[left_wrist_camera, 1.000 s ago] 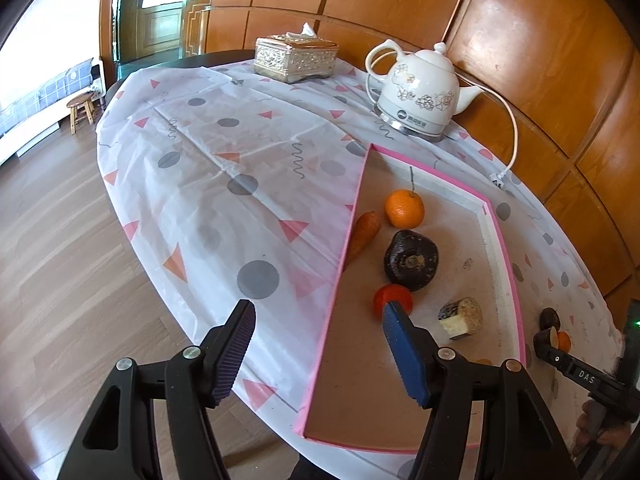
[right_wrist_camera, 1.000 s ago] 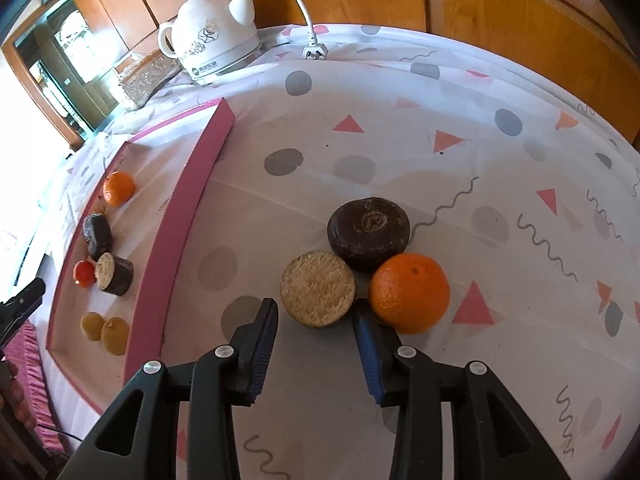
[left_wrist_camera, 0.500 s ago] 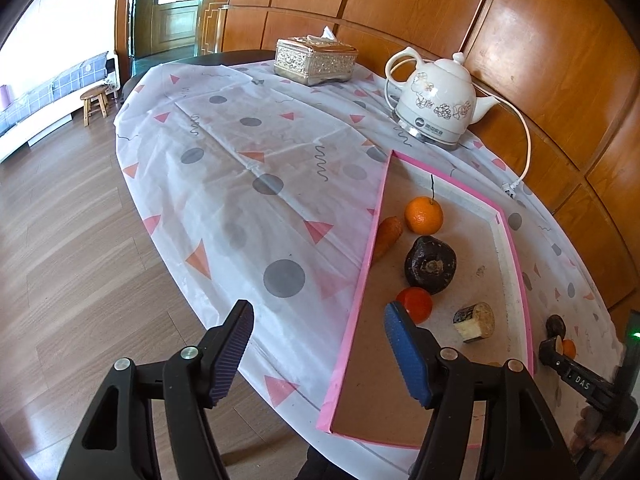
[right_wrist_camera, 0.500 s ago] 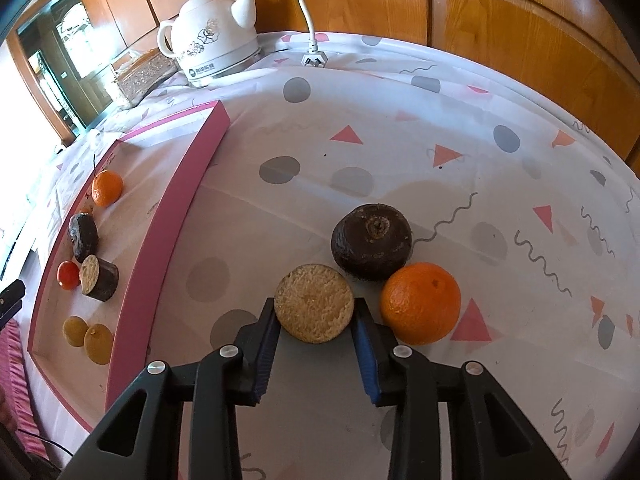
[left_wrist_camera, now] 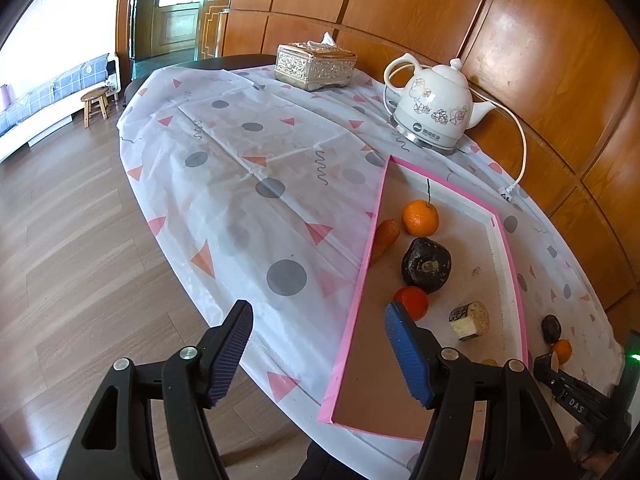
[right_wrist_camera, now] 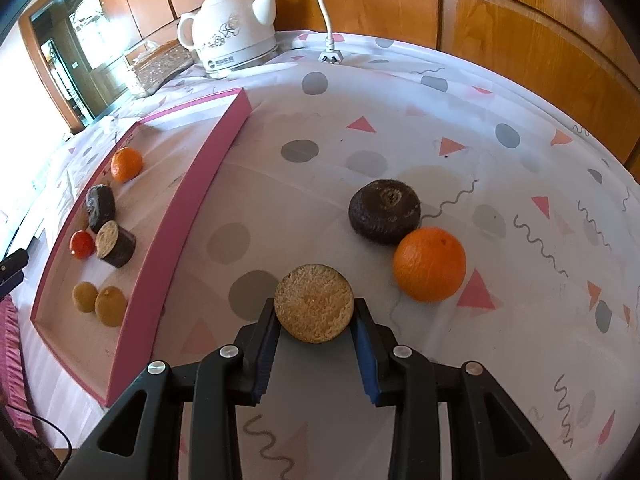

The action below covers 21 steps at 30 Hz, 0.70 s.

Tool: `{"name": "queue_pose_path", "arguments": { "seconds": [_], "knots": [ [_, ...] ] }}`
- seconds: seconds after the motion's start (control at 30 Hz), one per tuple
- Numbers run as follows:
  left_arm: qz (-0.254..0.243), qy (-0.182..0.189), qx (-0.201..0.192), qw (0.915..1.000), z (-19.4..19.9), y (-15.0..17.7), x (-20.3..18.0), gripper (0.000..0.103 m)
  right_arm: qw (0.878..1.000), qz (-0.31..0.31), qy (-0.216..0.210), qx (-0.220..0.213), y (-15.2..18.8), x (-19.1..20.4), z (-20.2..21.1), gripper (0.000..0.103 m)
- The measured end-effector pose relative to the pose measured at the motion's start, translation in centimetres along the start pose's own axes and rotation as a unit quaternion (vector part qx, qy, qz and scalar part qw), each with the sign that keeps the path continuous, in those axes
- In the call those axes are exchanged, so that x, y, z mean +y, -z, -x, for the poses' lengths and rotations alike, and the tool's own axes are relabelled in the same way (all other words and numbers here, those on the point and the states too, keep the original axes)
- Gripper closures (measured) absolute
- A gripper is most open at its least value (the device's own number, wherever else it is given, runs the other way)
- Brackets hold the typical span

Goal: Organize fruits
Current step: 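Carry the pale slice into the tray and open the right gripper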

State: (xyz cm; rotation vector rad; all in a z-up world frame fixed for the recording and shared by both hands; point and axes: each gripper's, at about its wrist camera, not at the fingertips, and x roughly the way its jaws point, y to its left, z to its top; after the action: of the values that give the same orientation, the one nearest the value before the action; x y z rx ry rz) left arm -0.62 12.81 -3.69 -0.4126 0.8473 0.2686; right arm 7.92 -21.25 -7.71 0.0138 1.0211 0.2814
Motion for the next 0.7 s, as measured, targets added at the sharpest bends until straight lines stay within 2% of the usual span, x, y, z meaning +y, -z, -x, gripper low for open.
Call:
{"name": "queue_pose_path", "arguments": {
  "seconds": [0.7],
  "knots": [
    [-0.019,0.010,-0.016,0.9996,0.8,0.2,-0.7,0.034,0.995,0.067,-0.071,-0.031,-0.5,5.7,3.6,0.068]
  ]
}}
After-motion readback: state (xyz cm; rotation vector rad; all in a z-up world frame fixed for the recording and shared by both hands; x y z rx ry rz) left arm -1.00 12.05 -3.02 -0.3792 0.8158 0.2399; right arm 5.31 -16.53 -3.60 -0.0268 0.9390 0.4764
